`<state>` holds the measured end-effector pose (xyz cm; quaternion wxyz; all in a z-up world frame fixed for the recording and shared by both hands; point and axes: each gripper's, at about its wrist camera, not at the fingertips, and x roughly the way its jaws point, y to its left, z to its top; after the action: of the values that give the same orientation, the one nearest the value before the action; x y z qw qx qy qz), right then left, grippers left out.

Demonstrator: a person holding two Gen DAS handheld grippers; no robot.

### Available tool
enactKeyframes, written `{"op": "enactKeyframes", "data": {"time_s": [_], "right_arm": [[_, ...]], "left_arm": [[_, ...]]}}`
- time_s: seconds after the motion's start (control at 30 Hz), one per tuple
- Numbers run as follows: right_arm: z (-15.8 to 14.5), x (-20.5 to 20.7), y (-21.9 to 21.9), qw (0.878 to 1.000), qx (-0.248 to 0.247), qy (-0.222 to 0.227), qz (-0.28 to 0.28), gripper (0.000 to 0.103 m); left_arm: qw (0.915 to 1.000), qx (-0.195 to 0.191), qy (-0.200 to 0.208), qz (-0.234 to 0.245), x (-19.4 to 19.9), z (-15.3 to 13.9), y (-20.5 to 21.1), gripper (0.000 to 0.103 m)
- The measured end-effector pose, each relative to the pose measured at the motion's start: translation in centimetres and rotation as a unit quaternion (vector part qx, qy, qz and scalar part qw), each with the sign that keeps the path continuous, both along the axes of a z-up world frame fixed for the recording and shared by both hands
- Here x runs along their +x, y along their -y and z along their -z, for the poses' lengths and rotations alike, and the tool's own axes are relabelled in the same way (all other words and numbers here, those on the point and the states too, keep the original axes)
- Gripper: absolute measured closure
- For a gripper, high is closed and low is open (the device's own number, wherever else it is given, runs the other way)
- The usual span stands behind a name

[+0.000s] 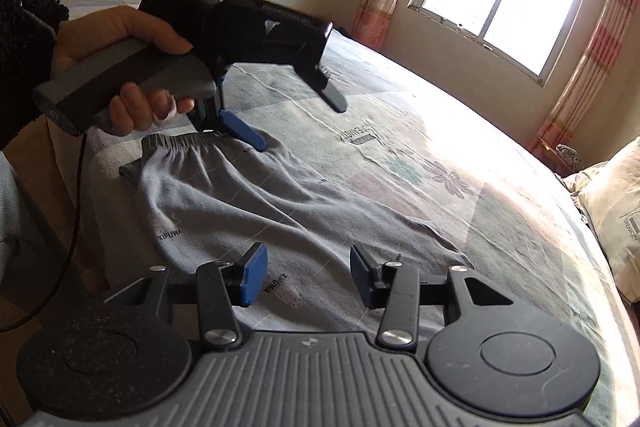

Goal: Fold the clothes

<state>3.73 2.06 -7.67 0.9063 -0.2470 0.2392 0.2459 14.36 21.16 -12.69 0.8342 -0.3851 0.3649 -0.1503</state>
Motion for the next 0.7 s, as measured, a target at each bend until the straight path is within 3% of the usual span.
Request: {"op": "enactKeyframes", "data": {"time_s": [0.1, 0.17, 0.33, 0.43, 0.47, 0.7], "right_arm": [[0.1, 0.4, 2.0, 1.0, 0.009, -0.006, 0.027, 0.045], [0.6, 1.2, 3.2, 0.999, 0.021, -0.021, 0.043, 0.044], [1.9, 3.2, 5.2, 0.994, 0.056, -0.062, 0.074, 0.043], [2.4, 3.4, 6.3, 0.989, 0.089, -0.089, 0.081, 0.033], [2.6, 3.5, 6.7, 0.987, 0.1, -0.098, 0.084, 0.033], [3.8, 3.8, 9.2, 0.966, 0.177, -0.159, 0.1, 0.029]], "left_arm": [[0.9998, 0.016, 0.005, -0.014, -1.7, -1.8, -0.5, 0.013], [0.9992, 0.034, 0.01, -0.021, -2.9, -3.6, -0.6, 0.007], [0.9985, 0.052, -0.004, -0.014, -4.8, -2.9, 0.3, 0.003], [0.9979, 0.063, -0.013, -0.01, -5.8, -2.4, 0.9, 0.003], [0.9976, 0.066, -0.016, -0.009, -6.2, -2.3, 1.1, 0.007], [0.9955, 0.09, -0.03, -0.013, -6.9, -2.2, 2.0, 0.003]]}}
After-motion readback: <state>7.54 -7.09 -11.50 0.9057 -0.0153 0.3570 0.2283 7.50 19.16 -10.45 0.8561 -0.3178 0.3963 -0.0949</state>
